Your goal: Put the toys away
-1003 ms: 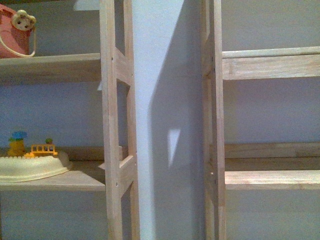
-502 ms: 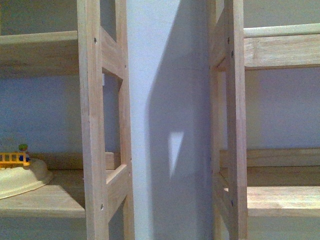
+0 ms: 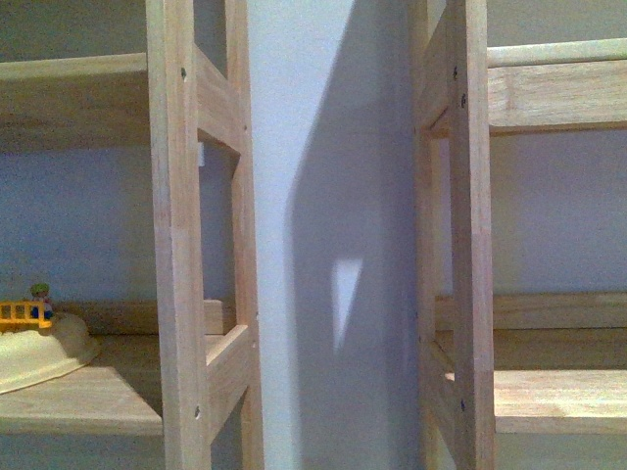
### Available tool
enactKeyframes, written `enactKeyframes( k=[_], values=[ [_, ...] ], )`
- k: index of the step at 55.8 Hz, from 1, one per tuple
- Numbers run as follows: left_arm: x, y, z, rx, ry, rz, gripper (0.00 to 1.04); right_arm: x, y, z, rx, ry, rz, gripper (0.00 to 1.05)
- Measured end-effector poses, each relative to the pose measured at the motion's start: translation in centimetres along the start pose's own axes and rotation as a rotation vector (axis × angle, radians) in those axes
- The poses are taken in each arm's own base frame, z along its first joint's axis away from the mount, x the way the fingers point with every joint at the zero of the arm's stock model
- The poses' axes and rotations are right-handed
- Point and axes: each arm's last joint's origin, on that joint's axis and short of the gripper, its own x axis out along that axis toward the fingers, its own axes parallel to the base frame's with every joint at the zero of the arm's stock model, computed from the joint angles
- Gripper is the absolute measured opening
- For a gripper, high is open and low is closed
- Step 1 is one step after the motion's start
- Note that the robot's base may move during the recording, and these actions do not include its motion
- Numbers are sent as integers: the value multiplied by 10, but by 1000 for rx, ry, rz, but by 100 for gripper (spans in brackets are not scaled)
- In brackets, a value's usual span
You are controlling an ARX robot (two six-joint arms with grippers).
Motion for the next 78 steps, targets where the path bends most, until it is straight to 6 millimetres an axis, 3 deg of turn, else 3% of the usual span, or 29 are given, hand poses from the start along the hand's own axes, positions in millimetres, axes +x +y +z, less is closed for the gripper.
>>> enactKeyframes(
  k=[21,31,40,53,78],
  values=[
    [0,0,0,0,0,0,98,22,7,167,-86,-286,-18,7],
    [0,0,0,0,0,0,98,37,12,233,-96,-410,13,7],
    [0,0,0,0,0,0,98,60,10,280,-110,-461,63,7],
    [0,0,0,0,0,0,98,108,-6,321,-90,-481,98,7],
    [0,0,0,0,0,0,98,210,-11,345,-44,-405,195,7]
  ],
)
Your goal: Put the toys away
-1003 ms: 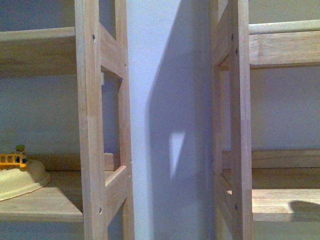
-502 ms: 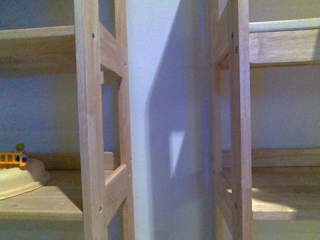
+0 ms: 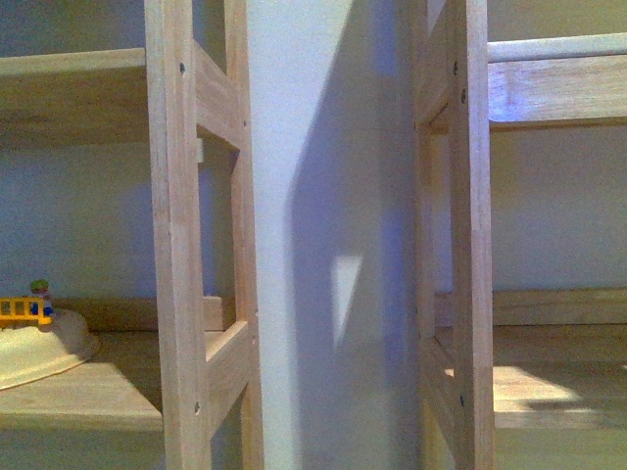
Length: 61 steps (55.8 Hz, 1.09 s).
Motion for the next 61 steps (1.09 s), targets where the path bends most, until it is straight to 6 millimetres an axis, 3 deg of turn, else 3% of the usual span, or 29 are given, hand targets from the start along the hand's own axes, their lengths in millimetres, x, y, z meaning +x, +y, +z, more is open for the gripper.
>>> enactKeyframes(
  k=[16,33,41,61],
  values=[
    [0,0,0,0,0,0,98,59,11,-46,101,58,85,7],
    [0,0,0,0,0,0,98,101,30,-104,191,147,82,7],
    [0,0,0,0,0,0,98,111,44,-125,222,167,87,7],
    [0,0,0,0,0,0,98,113,83,-139,265,154,170,7]
  ],
)
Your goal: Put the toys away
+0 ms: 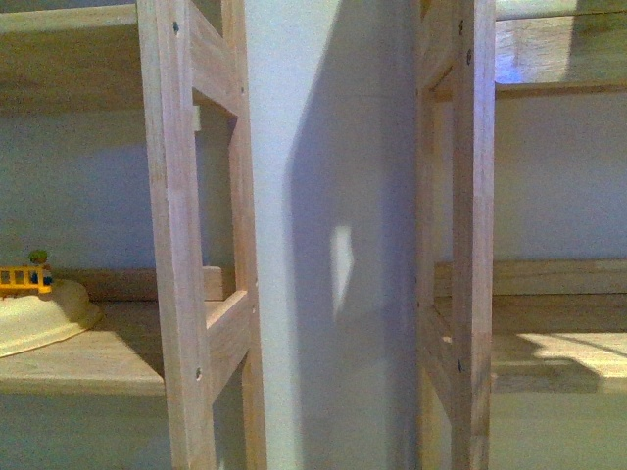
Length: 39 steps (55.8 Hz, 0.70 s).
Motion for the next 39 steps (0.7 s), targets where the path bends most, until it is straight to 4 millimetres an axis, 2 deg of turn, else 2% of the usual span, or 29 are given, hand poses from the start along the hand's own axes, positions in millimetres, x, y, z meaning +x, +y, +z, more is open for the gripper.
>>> enactKeyframes(
  k=[11,13,22,36,39],
  values=[
    [0,0,0,0,0,0,98,-2,2,-2,-1,2,-12,7],
    [0,0,0,0,0,0,98,-2,1,-3,-7,6,-13,10],
    [0,0,0,0,0,0,98,-5,3,-1,-25,15,-16,36],
    [0,0,0,0,0,0,98,-10,7,4,-76,-19,-74,70],
    [0,0,0,0,0,0,98,-12,12,7,-111,-36,-115,82]
  ],
)
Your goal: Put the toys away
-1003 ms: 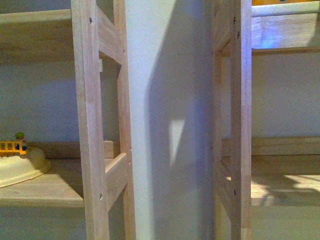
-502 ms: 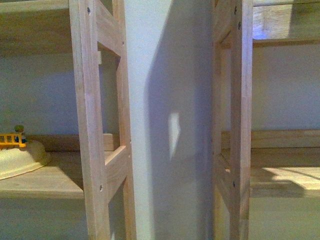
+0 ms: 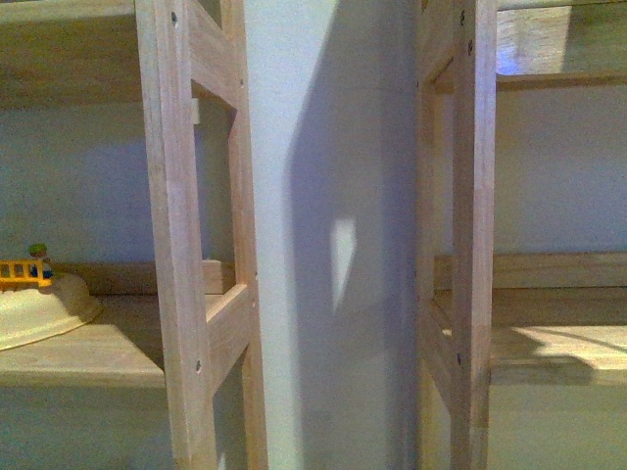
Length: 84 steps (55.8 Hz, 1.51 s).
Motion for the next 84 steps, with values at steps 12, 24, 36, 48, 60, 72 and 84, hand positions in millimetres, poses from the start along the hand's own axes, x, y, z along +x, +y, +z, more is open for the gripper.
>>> enactKeyframes(
  k=[12,24,36,48,60,72,84],
  values=[
    [0,0,0,0,0,0,98,-21,20,16,-92,-45,-67,98],
    [0,0,0,0,0,0,98,-65,37,45,-158,-144,-134,98],
    [0,0,0,0,0,0,98,-136,48,56,-240,-258,-226,98],
    [0,0,0,0,0,0,98,-234,41,33,-309,-248,-266,98],
    [0,0,0,0,0,0,98,-304,26,-2,-345,-158,-316,98],
    [0,0,0,0,0,0,98,-357,29,-48,-266,-65,-308,98],
    [0,0,0,0,0,0,98,-394,35,-136,-200,149,-253,98]
  ],
)
